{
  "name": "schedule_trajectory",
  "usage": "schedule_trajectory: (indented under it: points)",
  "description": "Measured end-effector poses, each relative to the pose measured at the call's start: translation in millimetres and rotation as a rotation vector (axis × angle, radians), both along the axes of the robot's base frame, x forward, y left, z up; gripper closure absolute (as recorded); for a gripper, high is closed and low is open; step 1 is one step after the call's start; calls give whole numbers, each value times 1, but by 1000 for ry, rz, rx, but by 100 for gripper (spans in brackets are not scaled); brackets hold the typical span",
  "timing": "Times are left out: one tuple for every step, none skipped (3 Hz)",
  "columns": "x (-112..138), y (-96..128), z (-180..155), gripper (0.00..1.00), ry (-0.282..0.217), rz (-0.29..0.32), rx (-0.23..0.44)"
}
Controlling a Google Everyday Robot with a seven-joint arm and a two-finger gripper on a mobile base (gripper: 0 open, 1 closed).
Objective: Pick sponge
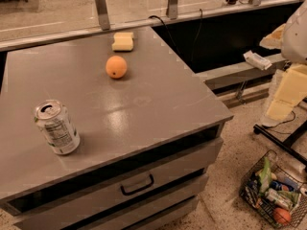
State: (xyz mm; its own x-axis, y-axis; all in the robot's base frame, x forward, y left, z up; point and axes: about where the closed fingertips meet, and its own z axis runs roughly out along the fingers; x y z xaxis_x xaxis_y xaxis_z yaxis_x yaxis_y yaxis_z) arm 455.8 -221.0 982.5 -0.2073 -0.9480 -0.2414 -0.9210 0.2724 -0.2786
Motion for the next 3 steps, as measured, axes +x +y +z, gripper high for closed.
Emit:
schedule_trajectory:
  points:
    - [39, -5, 15, 0, -103, 14, 66]
    - [88, 7, 37, 0, -217, 23, 181]
    - [129, 38, 45, 0, -271, 36, 337]
